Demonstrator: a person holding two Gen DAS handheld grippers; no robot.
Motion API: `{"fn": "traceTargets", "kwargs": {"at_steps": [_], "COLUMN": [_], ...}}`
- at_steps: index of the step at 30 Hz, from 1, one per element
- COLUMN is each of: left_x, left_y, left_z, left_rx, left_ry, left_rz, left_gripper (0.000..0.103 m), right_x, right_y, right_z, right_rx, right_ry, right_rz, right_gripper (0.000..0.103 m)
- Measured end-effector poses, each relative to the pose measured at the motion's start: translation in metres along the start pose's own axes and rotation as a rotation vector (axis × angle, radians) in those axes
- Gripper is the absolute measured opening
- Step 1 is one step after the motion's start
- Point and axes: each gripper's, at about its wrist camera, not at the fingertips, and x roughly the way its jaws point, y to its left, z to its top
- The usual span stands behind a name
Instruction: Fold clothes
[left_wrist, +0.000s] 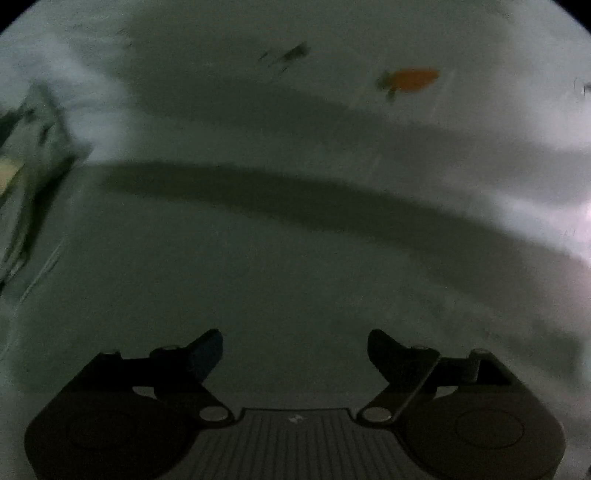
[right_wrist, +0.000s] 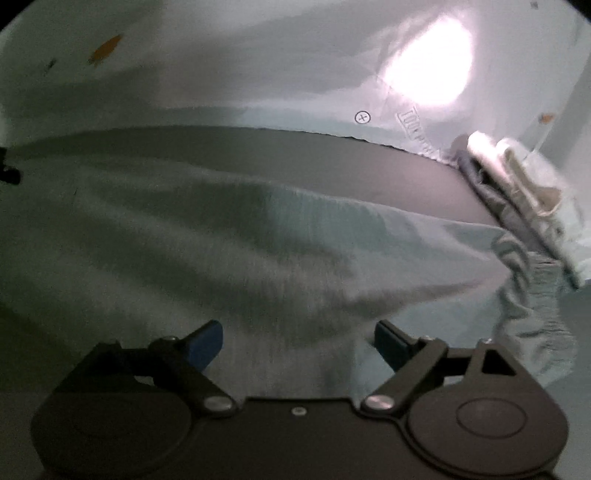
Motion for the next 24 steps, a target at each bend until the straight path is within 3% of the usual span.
{"fn": "traceTargets", "kwargs": {"at_steps": [3, 6, 9, 13, 15, 21, 24], "left_x": [-0.005, -0.004, 0.001, -0.001, -0.002, -0.004, -0.005], "left_y": [0.023, 0.028, 0.031, 0.038, 0.037, 0.034, 0.034], "left_z": [-0.027, -0.039, -0.037, -0.035, -0.038, -0.045, -0.045], "left_rx": [-0.003, 0.073, 0.088, 0.089, 0.096, 0.099, 0.099], "left_ry": [0.063, 0.065, 0.065, 0.063, 0.050, 0.023, 0.016], "left_rz": [0.028, 0.056, 0.052, 0.051, 0.046, 0.044, 0.044], "left_gripper": [0.089, 0.100, 0.103, 0.103, 0.103, 0.103, 0.103], "right_x": [-0.013, -0.019, -0.018, -0.006, -0.001, 0.008, 0.002], "right_y": [0.000, 0.002, 0.012, 0.029, 0.033, 0.031, 0.019], "right_z": [-0.017, -0.028, -0.036, -0.044, -0.045, -0.024, -0.004], "right_rx": [0.033, 0.051, -0.033, -0.213, -0.265, -0.301, -0.241], "right_ry": [0.005, 0.004, -0.008, 0.012, 0.003, -0.051, -0.126], "right_rz": [0.001, -0.021, -0.097, -0.274, -0.310, -0.312, -0.280], "right_gripper": [0.092, 0.096, 0.096, 0.096, 0.100, 0.100, 0.100]}}
